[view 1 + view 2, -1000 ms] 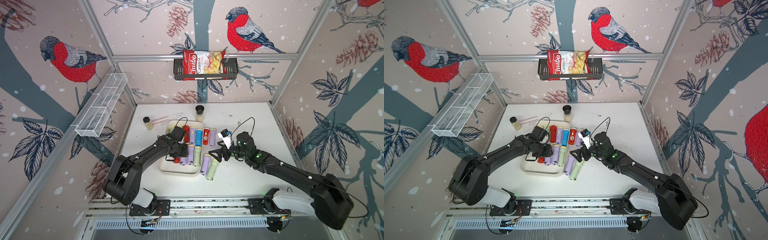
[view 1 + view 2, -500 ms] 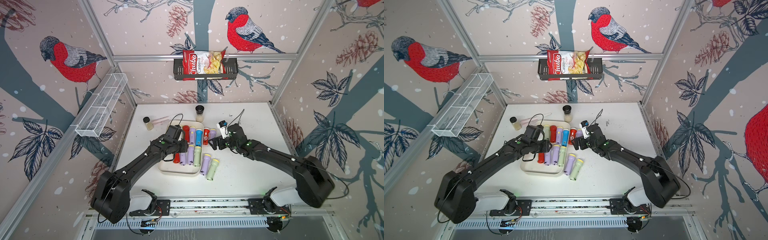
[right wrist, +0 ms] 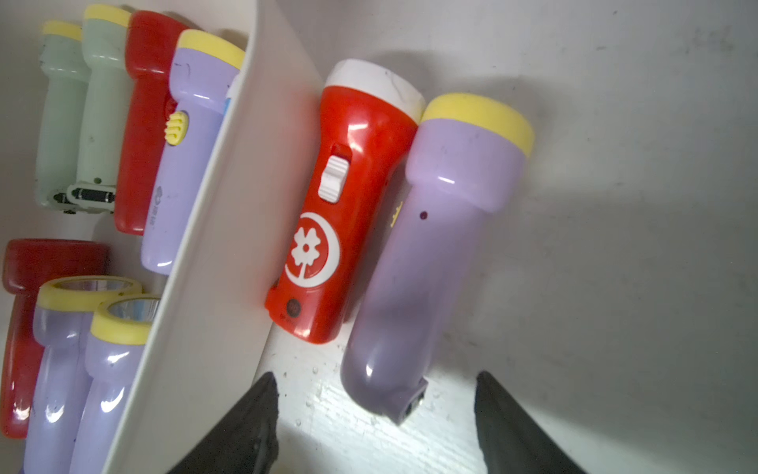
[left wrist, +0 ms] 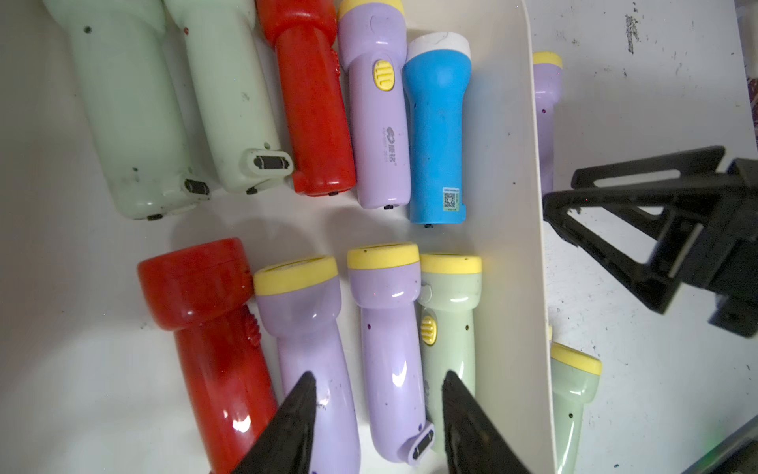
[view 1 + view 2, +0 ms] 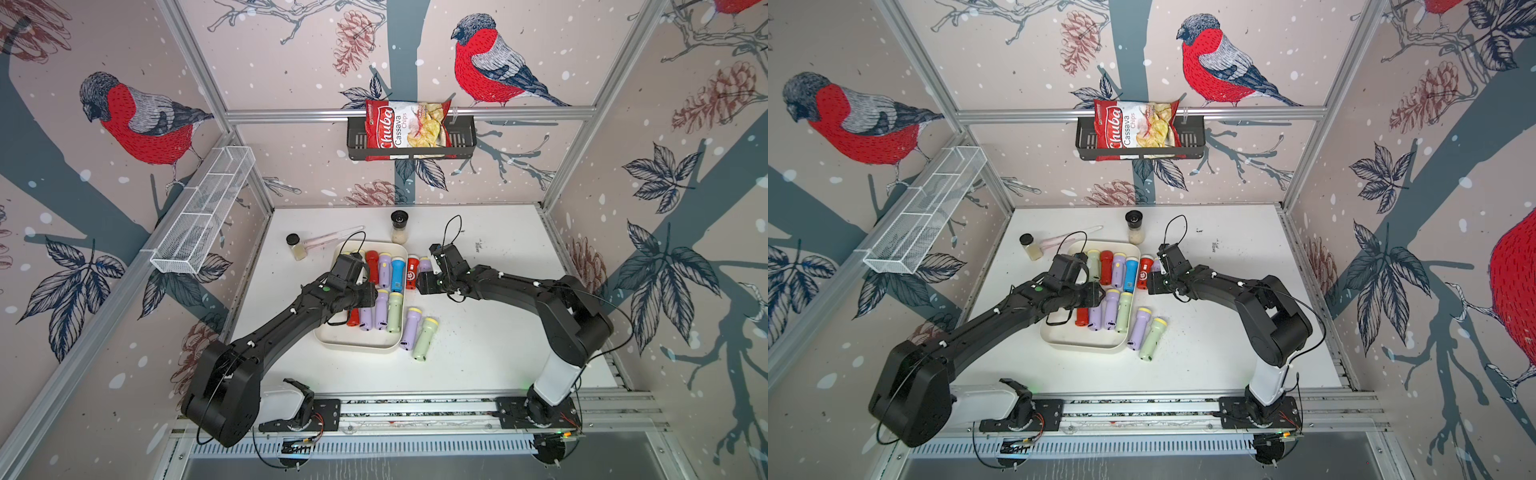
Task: Put the flashlights into the storage boxes
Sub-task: Pick up the flashlight from the center of the board.
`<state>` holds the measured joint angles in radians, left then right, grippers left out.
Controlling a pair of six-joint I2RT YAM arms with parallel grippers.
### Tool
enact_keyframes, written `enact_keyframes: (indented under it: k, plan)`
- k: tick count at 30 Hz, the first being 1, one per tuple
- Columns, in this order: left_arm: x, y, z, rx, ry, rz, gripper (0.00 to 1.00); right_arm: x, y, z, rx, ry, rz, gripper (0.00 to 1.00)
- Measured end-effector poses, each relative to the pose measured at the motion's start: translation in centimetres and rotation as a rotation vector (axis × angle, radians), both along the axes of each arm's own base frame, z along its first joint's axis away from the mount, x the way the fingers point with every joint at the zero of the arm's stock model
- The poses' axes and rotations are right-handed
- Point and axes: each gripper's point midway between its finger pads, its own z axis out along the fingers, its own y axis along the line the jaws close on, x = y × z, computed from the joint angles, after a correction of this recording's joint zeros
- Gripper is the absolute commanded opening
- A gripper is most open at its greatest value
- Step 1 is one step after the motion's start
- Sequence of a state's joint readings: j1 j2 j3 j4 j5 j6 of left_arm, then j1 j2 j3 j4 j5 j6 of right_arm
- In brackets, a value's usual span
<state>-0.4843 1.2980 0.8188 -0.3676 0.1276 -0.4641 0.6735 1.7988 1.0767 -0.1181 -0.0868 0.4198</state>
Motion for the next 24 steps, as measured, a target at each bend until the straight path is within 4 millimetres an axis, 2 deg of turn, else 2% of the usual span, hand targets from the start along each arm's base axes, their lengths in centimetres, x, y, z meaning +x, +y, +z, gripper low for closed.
enact_keyframes:
  k: [4,7,13,24]
  plan:
    - [0.0,0.0,0.4,-0.007,-0.014,0.000,0.50,1.2,0.4,-0.7,-0.035,0.010,-0.018,0.64]
    - [0.0,0.0,0.7,-0.009,-0.022,0.000,0.49,1.8,0.4,-1.5,-0.068,0.022,-0.033,0.64]
    - [0.2,0.3,0.7,0.006,-0.031,0.013,0.49,2.0,-0.3,-2.8,-0.143,0.037,-0.058,0.56]
    - [0.2,0.4,0.4,0.011,-0.025,0.014,0.49,2.1,-1.6,-3.6,-0.244,0.028,-0.094,0.43]
